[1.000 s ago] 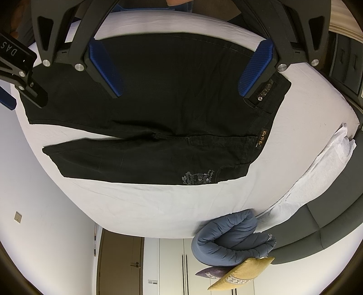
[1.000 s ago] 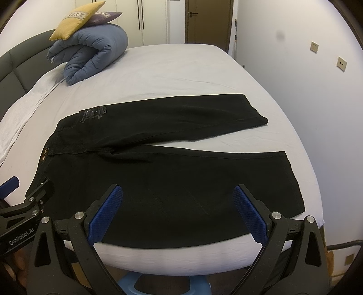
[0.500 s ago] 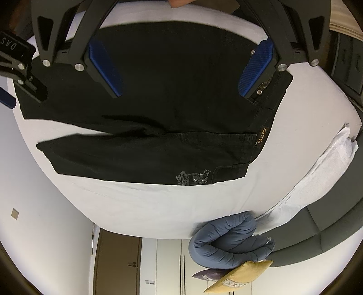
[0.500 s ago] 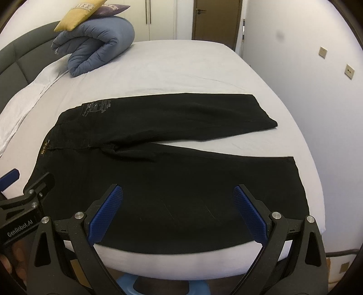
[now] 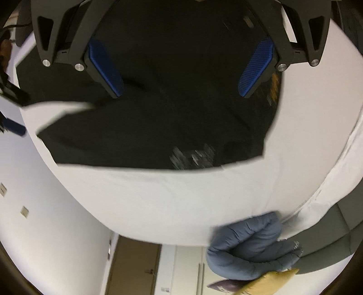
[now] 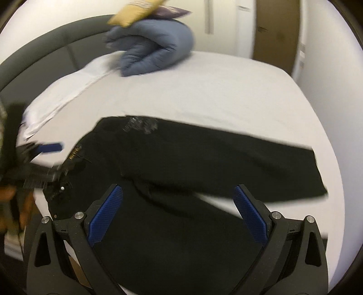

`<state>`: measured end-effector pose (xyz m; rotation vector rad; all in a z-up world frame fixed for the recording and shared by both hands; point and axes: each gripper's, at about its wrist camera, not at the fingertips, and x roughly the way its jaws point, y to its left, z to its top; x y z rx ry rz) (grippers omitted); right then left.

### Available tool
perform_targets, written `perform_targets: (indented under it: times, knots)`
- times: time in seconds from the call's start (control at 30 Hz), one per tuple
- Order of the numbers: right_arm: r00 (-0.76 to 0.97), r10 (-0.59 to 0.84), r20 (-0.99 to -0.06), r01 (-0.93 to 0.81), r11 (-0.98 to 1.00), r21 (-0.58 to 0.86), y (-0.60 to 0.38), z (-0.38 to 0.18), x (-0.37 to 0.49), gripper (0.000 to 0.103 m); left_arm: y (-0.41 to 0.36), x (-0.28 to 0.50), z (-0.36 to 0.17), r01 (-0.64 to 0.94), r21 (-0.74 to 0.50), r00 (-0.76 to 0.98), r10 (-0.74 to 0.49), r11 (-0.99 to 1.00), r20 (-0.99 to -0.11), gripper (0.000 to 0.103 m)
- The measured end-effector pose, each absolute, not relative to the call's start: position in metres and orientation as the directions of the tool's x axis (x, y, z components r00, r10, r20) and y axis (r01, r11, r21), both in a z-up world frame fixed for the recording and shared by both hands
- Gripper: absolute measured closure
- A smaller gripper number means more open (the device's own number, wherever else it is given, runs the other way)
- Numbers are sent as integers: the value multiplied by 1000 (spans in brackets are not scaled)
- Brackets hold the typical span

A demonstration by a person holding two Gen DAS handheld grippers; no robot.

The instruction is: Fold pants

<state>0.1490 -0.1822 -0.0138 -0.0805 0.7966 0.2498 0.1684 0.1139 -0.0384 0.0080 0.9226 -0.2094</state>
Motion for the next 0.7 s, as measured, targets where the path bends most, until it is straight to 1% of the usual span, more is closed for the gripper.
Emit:
perform_targets:
  times: [0.07,0.1,0.13,0.17,0.2,0.23,0.37,0.43,0.5,0.6,0.67,0.7]
  knots:
    - [668,244,-703,-328,945,16,-184,-10,172,4,127,207,-36,240,-36,601,-178,970,-779,0]
    - [668,259,-698,-356,935,7,-185,-9,181,6,131,225,-36,272,-21,596,-186,962,-781,0]
    - [664,273,-696,-382,924,-2,-186,-9,191,14,135,244,-37,294,1,587,-180,956,-789,0]
    - [654,283,-702,-400,917,-2,-188,-10,201,19,140,269,-42,312,47,575,-149,949,-804,4]
    - [630,306,-714,-423,906,15,-191,-12,214,26,143,286,-46,334,72,562,-137,940,-816,6]
    - [607,333,-722,-444,895,39,-194,-14,225,30,144,302,-51,361,85,544,-136,929,-828,6]
    - [543,386,-746,-510,857,72,-203,-30,261,35,142,357,-83,454,108,438,-116,884,-892,6]
    - [520,388,-761,-533,844,66,-206,-41,269,38,136,375,-104,506,166,408,-65,847,-911,6]
    - [497,395,-773,-550,832,72,-208,-52,282,39,133,388,-124,545,188,360,-26,817,-933,6]
    - [473,413,-779,-559,823,97,-213,-64,291,39,138,405,-155,580,138,242,-8,803,-970,6]
    - [460,425,-780,-558,821,118,-217,-74,296,39,143,410,-161,588,87,202,-42,804,-979,5]
    - [453,432,-780,-559,819,129,-218,-76,299,40,146,413,-162,586,56,181,-64,808,-981,7]
